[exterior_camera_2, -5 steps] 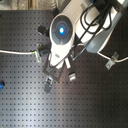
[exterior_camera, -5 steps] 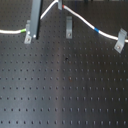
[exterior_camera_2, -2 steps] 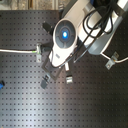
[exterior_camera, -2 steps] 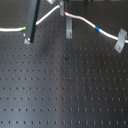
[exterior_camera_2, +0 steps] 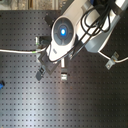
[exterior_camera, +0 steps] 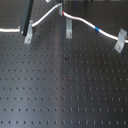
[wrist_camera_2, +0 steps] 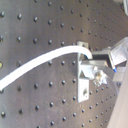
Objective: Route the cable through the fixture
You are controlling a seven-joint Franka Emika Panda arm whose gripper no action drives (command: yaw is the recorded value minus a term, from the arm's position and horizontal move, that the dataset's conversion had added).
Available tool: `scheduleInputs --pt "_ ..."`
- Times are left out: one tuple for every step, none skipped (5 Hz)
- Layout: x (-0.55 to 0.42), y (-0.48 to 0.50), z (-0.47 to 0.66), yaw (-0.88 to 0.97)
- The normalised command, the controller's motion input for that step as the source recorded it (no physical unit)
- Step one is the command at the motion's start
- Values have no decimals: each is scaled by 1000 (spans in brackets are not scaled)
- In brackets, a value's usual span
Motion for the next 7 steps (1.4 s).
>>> scheduleInputs --pt "43 -43 39 -20" --pt "2 0 75 180" --pt "-156 -49 101 774" --pt "-71 -46 106 688" --pt "1 -2 131 577" --pt "25 -40 344 266" --pt "-56 -70 361 0"
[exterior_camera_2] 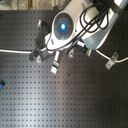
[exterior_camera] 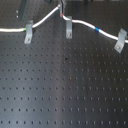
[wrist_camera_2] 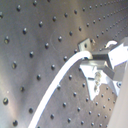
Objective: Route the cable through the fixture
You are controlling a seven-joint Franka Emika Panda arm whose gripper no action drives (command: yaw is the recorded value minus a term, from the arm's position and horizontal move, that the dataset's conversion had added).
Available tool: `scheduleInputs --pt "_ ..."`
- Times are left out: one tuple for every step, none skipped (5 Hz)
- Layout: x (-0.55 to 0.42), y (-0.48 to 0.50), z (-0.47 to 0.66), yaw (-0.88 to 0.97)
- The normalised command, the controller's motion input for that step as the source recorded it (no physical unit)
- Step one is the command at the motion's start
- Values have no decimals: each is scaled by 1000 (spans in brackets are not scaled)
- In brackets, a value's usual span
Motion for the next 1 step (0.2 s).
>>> scheduleInputs --pt "-65 -28 256 0"
